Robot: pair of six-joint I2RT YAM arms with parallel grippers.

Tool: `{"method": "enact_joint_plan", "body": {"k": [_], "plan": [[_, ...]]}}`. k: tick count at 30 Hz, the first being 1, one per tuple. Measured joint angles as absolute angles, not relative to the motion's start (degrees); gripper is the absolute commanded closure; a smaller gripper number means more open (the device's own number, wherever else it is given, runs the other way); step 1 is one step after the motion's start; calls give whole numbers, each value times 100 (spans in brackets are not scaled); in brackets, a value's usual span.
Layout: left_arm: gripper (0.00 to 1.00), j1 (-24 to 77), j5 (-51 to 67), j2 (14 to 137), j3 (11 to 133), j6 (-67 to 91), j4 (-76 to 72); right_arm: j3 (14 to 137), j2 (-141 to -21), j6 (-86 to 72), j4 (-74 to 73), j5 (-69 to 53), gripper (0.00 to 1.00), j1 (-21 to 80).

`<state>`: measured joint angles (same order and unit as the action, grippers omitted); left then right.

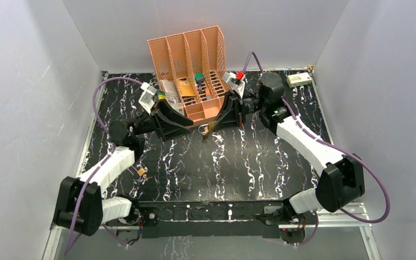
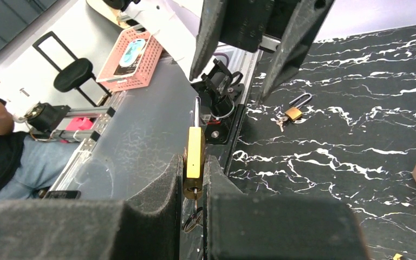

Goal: Lock with the key
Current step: Lock the lock.

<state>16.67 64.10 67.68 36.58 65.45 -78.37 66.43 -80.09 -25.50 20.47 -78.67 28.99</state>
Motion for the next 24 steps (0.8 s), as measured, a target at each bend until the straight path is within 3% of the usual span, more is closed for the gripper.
{"method": "enact_joint_plan", "body": {"k": [11, 24], "plan": [[63, 1905, 6567, 7817, 3804, 8014, -8862, 6643, -8180, -2853, 2316, -8009, 100, 2899], [62, 2303, 6681, 7771, 4003, 8158, -9006, 6643, -8182, -2860, 2412, -8007, 100, 2899]]}}
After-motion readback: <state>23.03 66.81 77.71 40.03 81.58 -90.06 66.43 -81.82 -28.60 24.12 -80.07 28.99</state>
